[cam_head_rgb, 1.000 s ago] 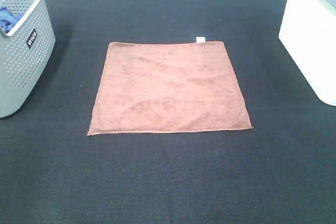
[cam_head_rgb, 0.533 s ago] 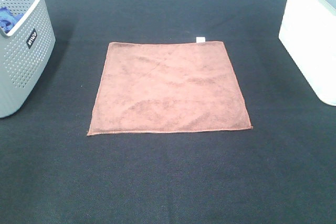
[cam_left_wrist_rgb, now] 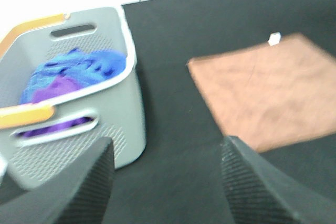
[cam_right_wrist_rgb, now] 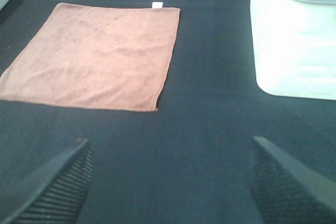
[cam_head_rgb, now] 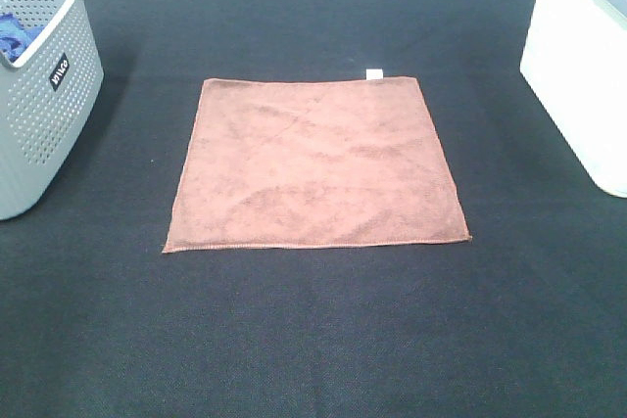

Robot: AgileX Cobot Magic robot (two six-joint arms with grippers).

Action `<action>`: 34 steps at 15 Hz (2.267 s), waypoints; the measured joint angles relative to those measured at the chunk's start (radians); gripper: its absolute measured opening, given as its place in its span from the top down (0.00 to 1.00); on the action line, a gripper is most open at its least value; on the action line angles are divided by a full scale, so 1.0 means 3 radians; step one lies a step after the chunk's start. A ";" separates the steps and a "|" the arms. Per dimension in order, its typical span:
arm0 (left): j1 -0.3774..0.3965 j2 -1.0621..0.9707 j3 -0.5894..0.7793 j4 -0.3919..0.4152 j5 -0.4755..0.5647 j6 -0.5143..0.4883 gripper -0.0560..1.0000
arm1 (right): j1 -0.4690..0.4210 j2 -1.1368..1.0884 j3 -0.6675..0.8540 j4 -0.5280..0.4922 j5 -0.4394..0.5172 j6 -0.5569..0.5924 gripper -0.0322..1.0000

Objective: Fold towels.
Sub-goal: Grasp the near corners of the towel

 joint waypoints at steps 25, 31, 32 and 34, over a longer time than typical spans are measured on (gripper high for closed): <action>-0.0193 0.5763 -0.1233 -0.3297 -0.0640 0.2030 0.38 | -0.0013 0.5547 -0.1663 0.1407 -0.0720 -0.0937 0.23; -0.0217 0.6260 -0.1397 -0.3297 -0.0927 0.2030 0.34 | -0.0017 0.6053 -0.2027 0.1463 -0.0653 -0.1060 0.23; -0.0217 0.6310 -0.1397 -0.3297 -0.0943 0.2030 0.34 | -0.0017 0.6110 -0.2047 0.1487 -0.0653 -0.1107 0.23; -0.0247 0.6447 -0.1420 -0.3317 -0.0983 0.2030 0.34 | -0.0017 0.6273 -0.2097 0.1703 -0.0647 -0.1287 0.23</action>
